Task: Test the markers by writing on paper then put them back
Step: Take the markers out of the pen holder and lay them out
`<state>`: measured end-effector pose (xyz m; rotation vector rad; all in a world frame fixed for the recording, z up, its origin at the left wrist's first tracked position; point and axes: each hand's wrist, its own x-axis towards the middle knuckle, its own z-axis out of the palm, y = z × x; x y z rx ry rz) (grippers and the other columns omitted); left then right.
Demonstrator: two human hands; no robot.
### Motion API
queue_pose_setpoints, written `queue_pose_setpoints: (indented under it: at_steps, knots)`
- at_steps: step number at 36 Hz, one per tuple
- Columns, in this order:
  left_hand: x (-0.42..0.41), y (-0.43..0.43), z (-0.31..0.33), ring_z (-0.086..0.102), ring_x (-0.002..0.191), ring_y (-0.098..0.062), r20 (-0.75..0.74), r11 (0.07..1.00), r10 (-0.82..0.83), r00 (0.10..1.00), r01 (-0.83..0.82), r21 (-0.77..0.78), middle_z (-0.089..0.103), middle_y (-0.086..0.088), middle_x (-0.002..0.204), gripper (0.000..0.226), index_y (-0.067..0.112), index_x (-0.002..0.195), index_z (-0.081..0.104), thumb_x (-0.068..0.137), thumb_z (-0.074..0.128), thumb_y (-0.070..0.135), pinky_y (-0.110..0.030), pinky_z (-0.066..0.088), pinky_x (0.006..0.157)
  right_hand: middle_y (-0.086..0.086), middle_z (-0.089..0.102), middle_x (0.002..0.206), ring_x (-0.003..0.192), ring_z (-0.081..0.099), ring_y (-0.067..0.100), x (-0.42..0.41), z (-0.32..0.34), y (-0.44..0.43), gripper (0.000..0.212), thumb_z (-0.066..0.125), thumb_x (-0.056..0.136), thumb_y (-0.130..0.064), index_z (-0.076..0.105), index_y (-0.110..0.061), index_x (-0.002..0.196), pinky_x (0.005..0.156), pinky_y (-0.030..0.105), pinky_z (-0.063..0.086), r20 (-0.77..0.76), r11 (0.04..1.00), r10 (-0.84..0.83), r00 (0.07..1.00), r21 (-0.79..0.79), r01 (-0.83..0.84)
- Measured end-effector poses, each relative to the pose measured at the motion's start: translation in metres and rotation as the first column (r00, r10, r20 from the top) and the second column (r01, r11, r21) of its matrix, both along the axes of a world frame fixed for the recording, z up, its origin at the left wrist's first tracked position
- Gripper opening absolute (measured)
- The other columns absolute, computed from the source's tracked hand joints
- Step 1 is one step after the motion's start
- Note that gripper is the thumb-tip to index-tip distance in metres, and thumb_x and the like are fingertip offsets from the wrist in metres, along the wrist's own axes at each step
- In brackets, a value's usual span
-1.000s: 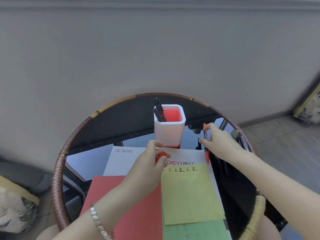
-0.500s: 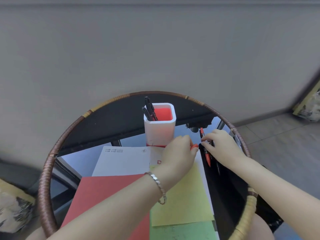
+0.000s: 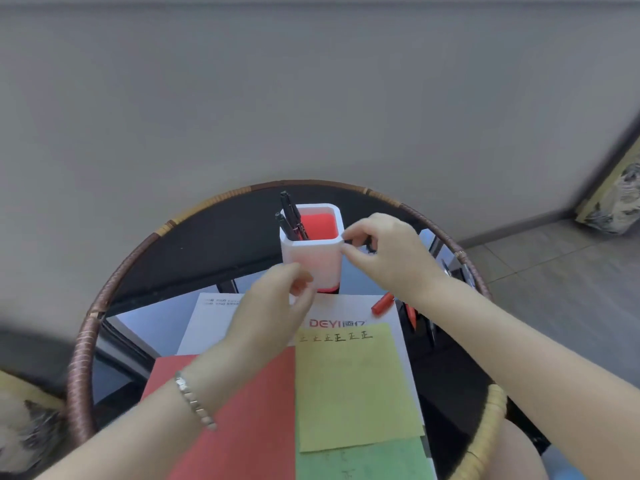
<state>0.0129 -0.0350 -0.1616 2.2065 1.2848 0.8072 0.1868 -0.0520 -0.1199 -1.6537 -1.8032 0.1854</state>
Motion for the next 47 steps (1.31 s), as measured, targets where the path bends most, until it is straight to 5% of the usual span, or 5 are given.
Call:
queue_pose_setpoints:
  at_steps: [10,20,33,39,47]
  knots:
    - [-0.064,0.008,0.025,0.053,0.084,0.006,0.068,0.988,0.154,0.986,-0.152,-0.039,0.059,0.016,0.086,0.012,0.021,0.099,0.06,0.089,0.055,0.016,-0.008,0.038,0.065,-0.016,0.04,0.066,0.082,0.042,0.014,-0.058,0.012,0.045,0.022,0.054,0.088,-0.034,0.06,-0.019,0.103,0.065,0.029,0.037,-0.005,0.988,0.028,1.0,-0.15,-0.028]
    - [-0.046,0.0,0.047,0.056,0.082,0.0,0.213,0.996,0.083,0.973,-0.084,-0.008,0.057,0.009,0.097,0.03,0.028,0.111,0.052,0.085,0.061,0.017,-0.019,0.048,0.072,-0.014,0.047,0.067,0.059,0.043,0.0,-0.054,0.042,0.009,0.018,0.054,0.09,-0.021,0.064,-0.013,0.102,0.059,0.013,0.033,-0.021,0.97,0.061,0.998,0.237,-0.054]
    - [0.012,-0.021,0.072,0.061,0.072,-0.004,0.546,0.993,-0.078,0.834,0.016,0.118,0.058,0.003,0.081,0.018,0.017,0.076,0.06,0.079,0.065,0.0,-0.009,0.046,0.061,-0.013,0.051,0.066,0.066,0.048,0.005,-0.037,0.041,-0.051,0.027,0.056,0.086,-0.016,0.058,-0.031,0.108,0.062,0.012,0.042,-0.15,0.967,0.133,0.98,0.238,-0.095]
    - [0.01,-0.028,0.066,0.067,0.077,-0.02,0.802,0.999,-0.024,0.597,0.045,-0.004,0.068,-0.004,0.077,0.015,0.01,0.077,0.066,0.075,0.07,-0.004,-0.025,0.053,0.068,-0.011,0.054,0.051,0.048,0.045,0.003,-0.026,0.026,-0.055,0.014,0.054,0.087,-0.031,0.065,-0.03,0.095,0.064,0.035,0.044,-0.66,0.935,-0.104,0.744,-0.32,-0.153]
    - [0.008,-0.031,0.048,0.066,0.069,-0.013,0.692,0.944,0.044,0.72,0.196,-0.265,0.073,-0.005,0.077,0.016,0.014,0.085,0.074,0.074,0.072,0.002,-0.029,0.056,0.066,-0.003,0.047,0.057,0.051,0.036,0.014,-0.022,0.013,-0.053,0.026,0.055,0.088,-0.027,0.056,-0.021,0.064,0.061,0.036,0.032,-0.897,0.955,-0.181,0.402,-0.259,-0.148]
